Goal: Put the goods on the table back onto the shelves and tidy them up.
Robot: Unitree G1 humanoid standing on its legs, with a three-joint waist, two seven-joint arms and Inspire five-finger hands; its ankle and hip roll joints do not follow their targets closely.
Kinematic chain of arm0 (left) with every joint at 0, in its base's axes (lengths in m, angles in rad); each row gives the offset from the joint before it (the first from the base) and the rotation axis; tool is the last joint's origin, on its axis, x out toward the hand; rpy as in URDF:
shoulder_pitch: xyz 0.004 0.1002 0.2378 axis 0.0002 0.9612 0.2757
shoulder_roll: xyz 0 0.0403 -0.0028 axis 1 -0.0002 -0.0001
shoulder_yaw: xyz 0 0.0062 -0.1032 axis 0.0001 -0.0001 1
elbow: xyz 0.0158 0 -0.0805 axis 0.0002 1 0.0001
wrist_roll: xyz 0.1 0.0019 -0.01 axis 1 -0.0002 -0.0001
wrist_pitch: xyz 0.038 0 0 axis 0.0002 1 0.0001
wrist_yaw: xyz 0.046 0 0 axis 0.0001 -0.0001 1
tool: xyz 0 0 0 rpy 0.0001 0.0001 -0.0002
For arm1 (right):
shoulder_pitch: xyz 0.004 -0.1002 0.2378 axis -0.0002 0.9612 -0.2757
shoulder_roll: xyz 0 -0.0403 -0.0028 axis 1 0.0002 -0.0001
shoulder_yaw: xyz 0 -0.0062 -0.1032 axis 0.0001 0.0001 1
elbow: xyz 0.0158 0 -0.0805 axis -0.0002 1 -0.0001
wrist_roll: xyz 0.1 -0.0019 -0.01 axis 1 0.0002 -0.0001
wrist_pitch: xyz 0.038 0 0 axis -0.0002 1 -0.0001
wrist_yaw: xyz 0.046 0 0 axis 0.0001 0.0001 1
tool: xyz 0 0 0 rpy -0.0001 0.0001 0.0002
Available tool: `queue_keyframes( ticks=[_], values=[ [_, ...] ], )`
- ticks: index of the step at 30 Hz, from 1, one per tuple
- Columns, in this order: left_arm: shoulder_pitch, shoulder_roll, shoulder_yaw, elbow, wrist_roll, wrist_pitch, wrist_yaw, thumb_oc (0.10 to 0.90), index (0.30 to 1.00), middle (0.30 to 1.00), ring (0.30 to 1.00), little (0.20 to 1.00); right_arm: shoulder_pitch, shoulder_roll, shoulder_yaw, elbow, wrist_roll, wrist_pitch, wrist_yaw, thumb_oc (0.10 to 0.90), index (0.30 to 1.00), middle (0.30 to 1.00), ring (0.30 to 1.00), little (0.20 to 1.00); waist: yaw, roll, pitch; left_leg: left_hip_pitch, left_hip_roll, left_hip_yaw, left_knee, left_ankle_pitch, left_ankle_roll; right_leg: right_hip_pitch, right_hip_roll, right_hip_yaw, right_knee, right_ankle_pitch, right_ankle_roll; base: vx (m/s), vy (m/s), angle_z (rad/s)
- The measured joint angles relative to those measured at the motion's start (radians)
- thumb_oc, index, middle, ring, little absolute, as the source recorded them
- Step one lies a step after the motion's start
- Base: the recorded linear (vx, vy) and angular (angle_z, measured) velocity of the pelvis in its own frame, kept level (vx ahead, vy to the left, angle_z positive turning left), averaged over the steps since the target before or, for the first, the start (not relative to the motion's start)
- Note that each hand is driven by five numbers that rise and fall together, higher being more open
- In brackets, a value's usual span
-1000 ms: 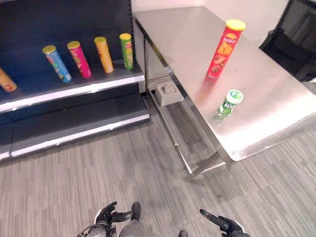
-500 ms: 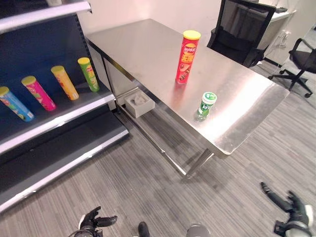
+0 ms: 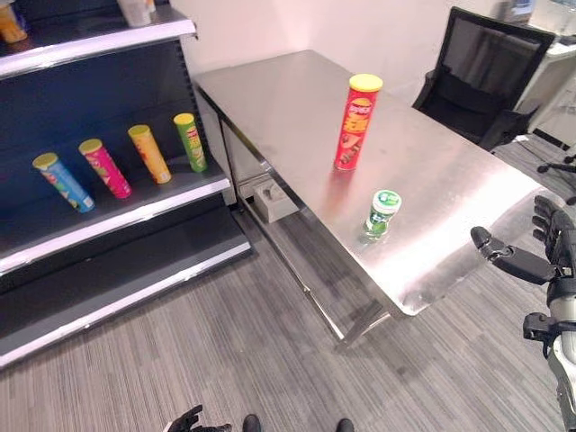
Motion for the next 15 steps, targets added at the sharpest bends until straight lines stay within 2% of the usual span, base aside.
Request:
queue_keyframes(
  ticks=[5,12,15],
  values=[
    [-0.013,0.013,0.0,-0.003,0.001,-0.002,-0.001,0.8,0.9,0.9,0.9,0.9,-0.008,-0.004,0.079,0.0,-0.012,0.001,0.044,0.8,0.9,0.9,0.9,0.9,0.013,-0.015,0.004,-0.005,-0.001,-0.014,-0.005,-0.015,-0.005,0.012,-0.003,-0.011,0.0,-0.011,0.01,0.02,-0.053,0.08],
    [-0.002,0.017,0.003,0.0,0.0,-0.003,-0.001,0.8,0.9,0.9,0.9,0.9,-0.014,-0.021,0.107,0.002,-0.051,0.004,0.064,0.8,0.9,0.9,0.9,0.9,0.019,-0.015,0.004,-0.014,-0.003,-0.031,-0.005,-0.005,-0.008,0.014,-0.004,-0.029,0.0,-0.01,0.006,0.02,-0.029,0.07],
    [-0.003,0.02,0.003,-0.001,0.0,-0.004,-0.001,0.8,0.9,0.9,0.9,0.9,-0.059,-0.035,0.153,0.074,-0.09,0.006,0.063,0.8,0.9,0.9,0.9,0.9,0.019,-0.015,0.004,-0.014,-0.005,-0.043,0.0,-0.001,-0.01,0.015,-0.005,-0.041,0.0,-0.013,0.003,0.02,-0.032,0.11]
  ],
)
